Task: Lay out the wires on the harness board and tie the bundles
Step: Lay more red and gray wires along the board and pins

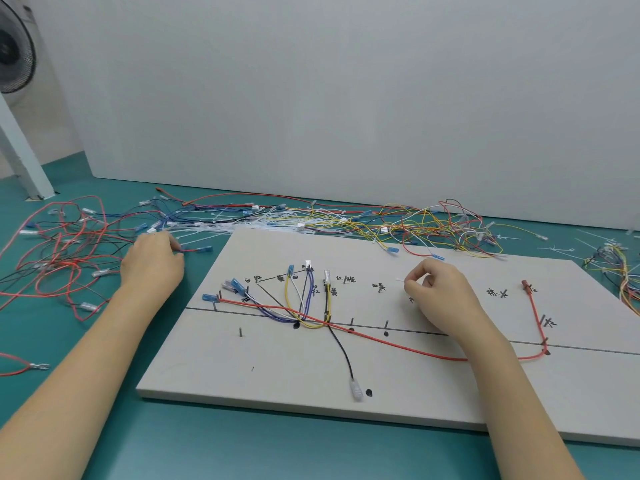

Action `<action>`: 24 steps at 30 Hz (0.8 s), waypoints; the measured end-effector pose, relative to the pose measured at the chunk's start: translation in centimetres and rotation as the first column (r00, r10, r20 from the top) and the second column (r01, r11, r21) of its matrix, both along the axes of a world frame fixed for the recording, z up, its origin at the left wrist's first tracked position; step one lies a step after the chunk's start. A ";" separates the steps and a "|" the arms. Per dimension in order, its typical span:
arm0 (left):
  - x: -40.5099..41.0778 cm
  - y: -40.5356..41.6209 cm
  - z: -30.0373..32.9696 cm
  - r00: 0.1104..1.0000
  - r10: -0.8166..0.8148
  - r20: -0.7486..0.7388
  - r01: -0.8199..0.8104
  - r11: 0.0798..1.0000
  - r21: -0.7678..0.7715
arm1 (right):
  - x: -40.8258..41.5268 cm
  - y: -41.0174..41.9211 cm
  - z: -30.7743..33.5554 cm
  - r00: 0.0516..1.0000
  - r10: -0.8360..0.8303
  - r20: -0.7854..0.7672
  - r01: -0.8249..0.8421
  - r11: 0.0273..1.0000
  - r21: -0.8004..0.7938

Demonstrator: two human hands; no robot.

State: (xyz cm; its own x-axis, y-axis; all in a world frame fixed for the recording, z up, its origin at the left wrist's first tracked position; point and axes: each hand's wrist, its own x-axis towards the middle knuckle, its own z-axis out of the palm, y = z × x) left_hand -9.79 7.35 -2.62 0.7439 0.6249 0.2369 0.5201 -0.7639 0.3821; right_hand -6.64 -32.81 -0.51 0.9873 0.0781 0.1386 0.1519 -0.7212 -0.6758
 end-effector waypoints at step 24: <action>-1.0 -5.5 2.8 0.631 -0.382 0.675 0.479 0.876 0.048 | -2.9 10.2 2.9 0.947 0.285 0.150 -0.317 0.745 0.587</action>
